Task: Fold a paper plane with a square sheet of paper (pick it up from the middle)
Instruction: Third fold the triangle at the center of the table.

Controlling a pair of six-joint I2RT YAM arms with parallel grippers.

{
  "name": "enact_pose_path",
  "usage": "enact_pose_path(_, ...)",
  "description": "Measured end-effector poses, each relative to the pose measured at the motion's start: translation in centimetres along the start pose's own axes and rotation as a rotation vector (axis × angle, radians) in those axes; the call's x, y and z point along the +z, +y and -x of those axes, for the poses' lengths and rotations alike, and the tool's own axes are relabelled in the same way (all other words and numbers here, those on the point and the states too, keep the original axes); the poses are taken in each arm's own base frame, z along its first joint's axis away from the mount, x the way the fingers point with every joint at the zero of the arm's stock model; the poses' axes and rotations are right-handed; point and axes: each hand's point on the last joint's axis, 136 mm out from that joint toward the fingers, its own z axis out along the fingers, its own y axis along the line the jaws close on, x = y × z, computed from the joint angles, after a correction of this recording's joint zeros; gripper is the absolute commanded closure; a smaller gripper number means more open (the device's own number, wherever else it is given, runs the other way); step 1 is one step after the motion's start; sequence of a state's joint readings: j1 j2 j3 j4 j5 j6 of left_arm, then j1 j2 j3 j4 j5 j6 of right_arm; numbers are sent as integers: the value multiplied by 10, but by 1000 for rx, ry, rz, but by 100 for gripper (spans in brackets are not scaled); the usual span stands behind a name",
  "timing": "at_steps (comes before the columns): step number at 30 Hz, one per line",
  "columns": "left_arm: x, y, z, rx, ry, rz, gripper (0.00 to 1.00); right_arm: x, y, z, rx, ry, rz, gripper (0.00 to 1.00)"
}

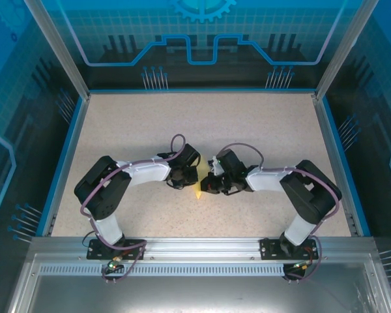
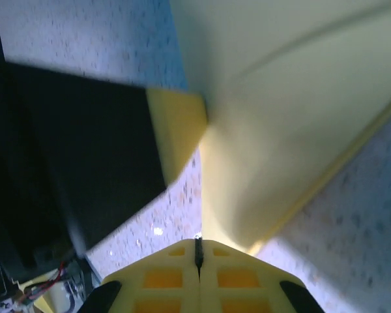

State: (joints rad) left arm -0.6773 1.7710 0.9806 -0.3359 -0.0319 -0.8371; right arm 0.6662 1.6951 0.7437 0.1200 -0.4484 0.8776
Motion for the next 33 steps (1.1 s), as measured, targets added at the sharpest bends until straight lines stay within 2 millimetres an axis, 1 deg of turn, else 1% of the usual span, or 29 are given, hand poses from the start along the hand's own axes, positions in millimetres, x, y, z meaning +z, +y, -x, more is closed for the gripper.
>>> enact_pose_path(2, 0, 0, 0, 0, -1, 0, 100, 4, 0, 6, -5, -2, -3, 100)
enact_pose_path(4, 0, 0, 0, 0, -1, 1, 100, 8, 0, 7, -13, 5, -6, 100)
enact_pose_path(10, 0, 0, 0, 1, -1, 2, 100, 17, -18, -3, 11, 51, -53, 100)
enact_pose_path(16, 0, 0, 0, 1, -1, 4, 100, 16, -19, -4, 1, 50, -59, 100)
enact_pose_path(22, 0, 0, 0, 2, -2, 6, 100, 3, -27, -16, -13, 53, -99, 100)
enact_pose_path(25, 0, 0, 0, 2, -3, 6, 100, -2, -24, -16, -24, 51, -99, 100)
enact_pose_path(28, 0, 0, 0, 3, -3, 6, 100, -4, -16, -13, -40, 39, -81, 100)
enact_pose_path(31, -1, -1, 0, 5, -4, 7, 100, 0, -6, -13, -61, 45, -61, 100)
enact_pose_path(33, -1, 0, 0, 6, -7, 9, 100, 9, 0, -15, -78, 61, -53, 100)
